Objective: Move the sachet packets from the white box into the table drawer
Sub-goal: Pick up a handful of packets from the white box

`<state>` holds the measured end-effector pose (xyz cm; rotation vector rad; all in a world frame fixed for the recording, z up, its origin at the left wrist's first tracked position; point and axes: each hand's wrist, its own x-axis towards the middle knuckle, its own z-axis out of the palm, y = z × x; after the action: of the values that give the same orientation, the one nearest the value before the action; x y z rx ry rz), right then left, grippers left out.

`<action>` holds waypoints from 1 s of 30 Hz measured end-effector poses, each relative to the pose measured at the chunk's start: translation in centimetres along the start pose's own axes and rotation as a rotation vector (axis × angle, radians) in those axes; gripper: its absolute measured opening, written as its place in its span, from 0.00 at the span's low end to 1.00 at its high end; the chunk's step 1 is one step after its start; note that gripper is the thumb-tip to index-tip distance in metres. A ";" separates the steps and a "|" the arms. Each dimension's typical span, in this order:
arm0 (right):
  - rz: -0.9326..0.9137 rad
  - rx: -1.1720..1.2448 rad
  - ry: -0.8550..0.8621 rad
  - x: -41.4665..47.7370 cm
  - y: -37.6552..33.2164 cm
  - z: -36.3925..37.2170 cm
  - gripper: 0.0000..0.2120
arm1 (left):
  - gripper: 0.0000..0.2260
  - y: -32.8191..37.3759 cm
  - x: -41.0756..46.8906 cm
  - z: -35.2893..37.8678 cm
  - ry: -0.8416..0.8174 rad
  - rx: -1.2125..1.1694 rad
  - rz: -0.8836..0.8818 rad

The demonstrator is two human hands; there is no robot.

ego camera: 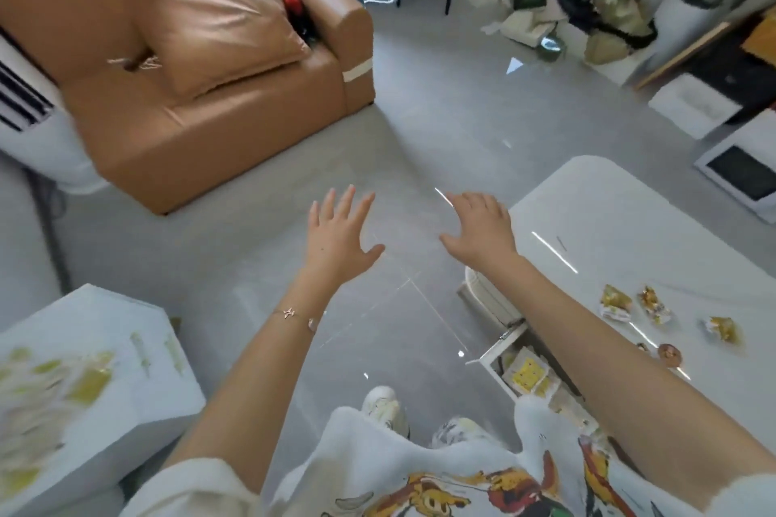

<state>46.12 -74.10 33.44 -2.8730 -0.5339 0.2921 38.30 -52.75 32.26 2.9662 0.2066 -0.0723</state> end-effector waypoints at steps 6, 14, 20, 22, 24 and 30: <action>-0.164 -0.050 -0.042 5.2 -10.5 1.3 0.33 | 0.36 -10.3 -2.2 -2.0 0.054 -0.077 -0.214; -0.451 -0.125 -0.102 11.1 -22.7 3.9 0.33 | 0.36 -19.4 -4.1 -1.8 0.083 -0.139 -0.505; -0.715 -0.196 -0.183 16.7 -30.7 5.5 0.34 | 0.37 -25.0 -3.1 -1.3 0.084 -0.197 -0.736; -0.786 -0.209 -0.189 18.0 -32.7 5.7 0.34 | 0.37 -26.4 -2.7 -1.5 0.077 -0.208 -0.806; -0.866 -0.218 -0.205 19.5 -35.0 5.8 0.34 | 0.37 -27.8 -2.4 -1.6 0.087 -0.228 -0.900; -1.087 -0.275 -0.309 22.5 -42.1 6.7 0.34 | 0.37 -30.9 -4.3 -1.6 0.159 -0.309 -1.160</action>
<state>51.19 -26.18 33.37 -2.2841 -2.1538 0.4716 29.76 -22.92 29.10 2.1564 1.7057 0.0532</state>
